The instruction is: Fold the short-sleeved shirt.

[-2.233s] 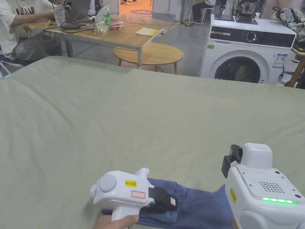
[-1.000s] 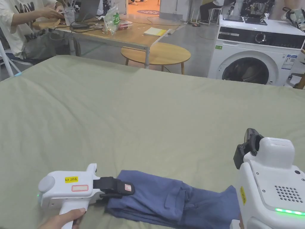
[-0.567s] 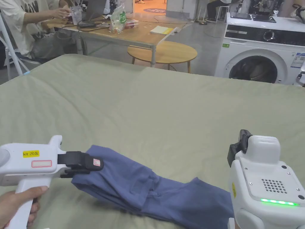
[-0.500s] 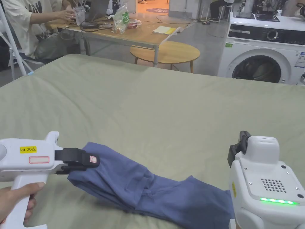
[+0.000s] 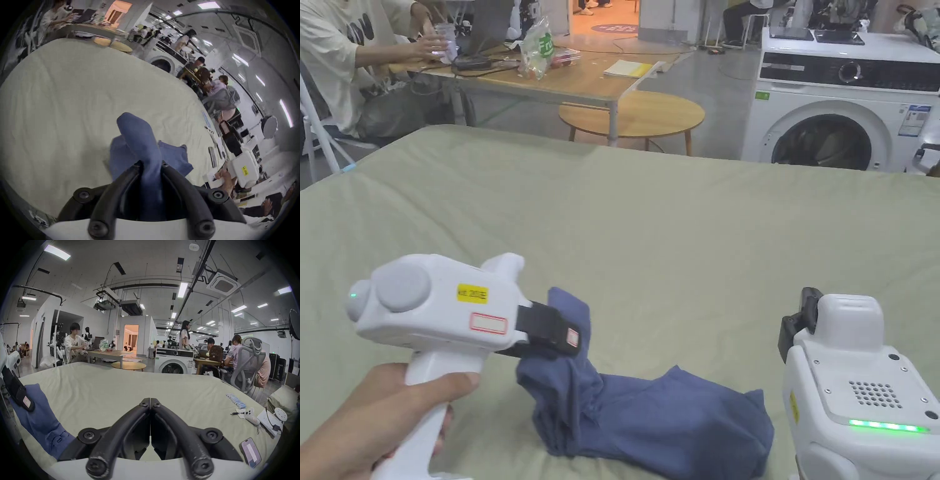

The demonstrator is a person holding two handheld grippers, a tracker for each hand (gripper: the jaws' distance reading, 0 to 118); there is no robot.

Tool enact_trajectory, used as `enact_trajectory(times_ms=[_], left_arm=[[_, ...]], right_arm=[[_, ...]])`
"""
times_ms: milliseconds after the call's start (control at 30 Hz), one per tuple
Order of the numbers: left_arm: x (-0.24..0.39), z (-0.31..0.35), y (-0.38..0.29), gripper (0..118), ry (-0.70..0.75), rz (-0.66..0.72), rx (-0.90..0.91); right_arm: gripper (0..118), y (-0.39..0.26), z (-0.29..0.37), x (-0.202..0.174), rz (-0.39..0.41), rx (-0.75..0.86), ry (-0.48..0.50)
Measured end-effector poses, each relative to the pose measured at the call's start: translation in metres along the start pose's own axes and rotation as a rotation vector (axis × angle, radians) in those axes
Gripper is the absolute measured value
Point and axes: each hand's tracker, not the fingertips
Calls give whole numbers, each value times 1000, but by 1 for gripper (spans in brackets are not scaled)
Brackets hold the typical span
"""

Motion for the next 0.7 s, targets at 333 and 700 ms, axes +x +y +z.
enact_trajectory(times_ms=[333, 700], left_arm=[[78, -128, -21, 5, 21, -124, -246], [83, -163, -41, 47, 6, -61, -301]], right_arm=[[0, -9, 6, 19, 2, -39, -42], [0, -16, 11, 30, -6, -75, -61]])
